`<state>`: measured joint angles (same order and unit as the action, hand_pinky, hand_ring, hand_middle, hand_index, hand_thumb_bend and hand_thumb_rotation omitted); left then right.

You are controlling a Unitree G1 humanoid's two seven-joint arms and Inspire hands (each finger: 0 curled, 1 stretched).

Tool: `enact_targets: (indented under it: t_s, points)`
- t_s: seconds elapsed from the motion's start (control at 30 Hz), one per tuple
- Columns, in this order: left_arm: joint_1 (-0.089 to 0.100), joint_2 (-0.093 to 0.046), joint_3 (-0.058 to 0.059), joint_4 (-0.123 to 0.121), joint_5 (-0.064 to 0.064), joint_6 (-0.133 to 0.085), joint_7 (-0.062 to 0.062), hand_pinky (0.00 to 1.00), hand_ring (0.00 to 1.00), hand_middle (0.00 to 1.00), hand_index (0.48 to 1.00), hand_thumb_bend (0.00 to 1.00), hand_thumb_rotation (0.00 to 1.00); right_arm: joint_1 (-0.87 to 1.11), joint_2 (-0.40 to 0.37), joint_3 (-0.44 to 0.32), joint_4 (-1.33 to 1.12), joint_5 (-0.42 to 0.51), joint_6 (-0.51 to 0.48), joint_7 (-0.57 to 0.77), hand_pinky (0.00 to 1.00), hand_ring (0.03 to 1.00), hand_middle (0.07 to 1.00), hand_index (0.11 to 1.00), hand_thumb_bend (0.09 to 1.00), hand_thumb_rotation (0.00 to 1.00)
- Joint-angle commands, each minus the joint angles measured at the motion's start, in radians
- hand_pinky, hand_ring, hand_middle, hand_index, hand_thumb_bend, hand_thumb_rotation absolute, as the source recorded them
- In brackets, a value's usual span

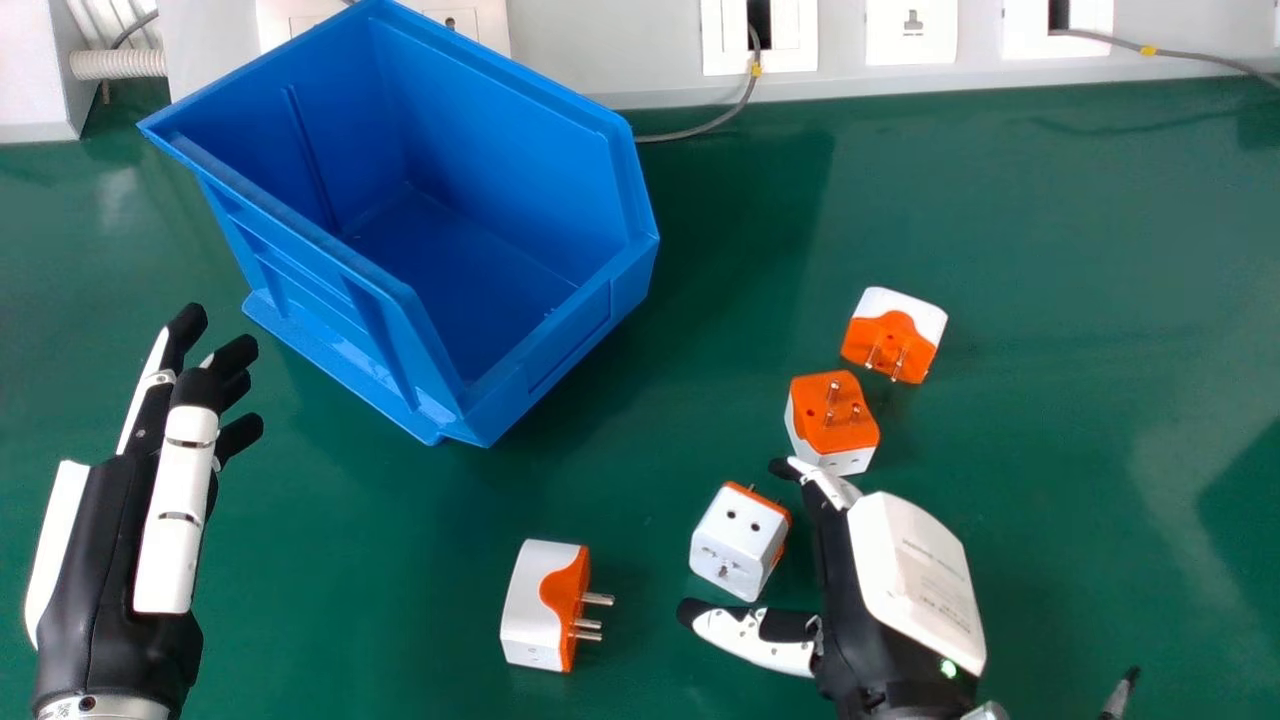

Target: Pick all objects and put in blue box

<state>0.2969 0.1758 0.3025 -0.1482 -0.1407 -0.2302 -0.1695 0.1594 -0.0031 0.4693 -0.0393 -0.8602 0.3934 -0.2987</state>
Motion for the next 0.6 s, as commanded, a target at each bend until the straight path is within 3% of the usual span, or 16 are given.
enact_targets:
  t_s: [0.0, 0.23, 0.57]
  points:
    - [-0.004, 0.010, 0.009, -0.025, -0.009, -0.014, 0.001, 0.89, 0.93, 0.91, 0.962, 0.45, 1.00, -0.016, 0.008, 0.006, 0.004, -0.005, 0.016, 0.007, 0.70, 0.815, 0.852, 0.819, 0.579, 0.33]
    - [-0.004, 0.010, 0.007, -0.031, -0.002, -0.008, 0.005, 0.89, 0.93, 0.91, 0.962, 0.46, 1.00, -0.053, 0.005, 0.016, 0.031, -0.012, 0.056, 0.026, 0.71, 0.822, 0.858, 0.826, 0.580, 0.34]
    - [-0.007, 0.008, 0.006, -0.032, -0.005, -0.002, 0.006, 0.89, 0.93, 0.91, 0.962, 0.45, 1.00, -0.098, 0.019, 0.023, 0.066, -0.011, 0.113, 0.042, 0.71, 0.829, 0.864, 0.835, 0.580, 0.33]
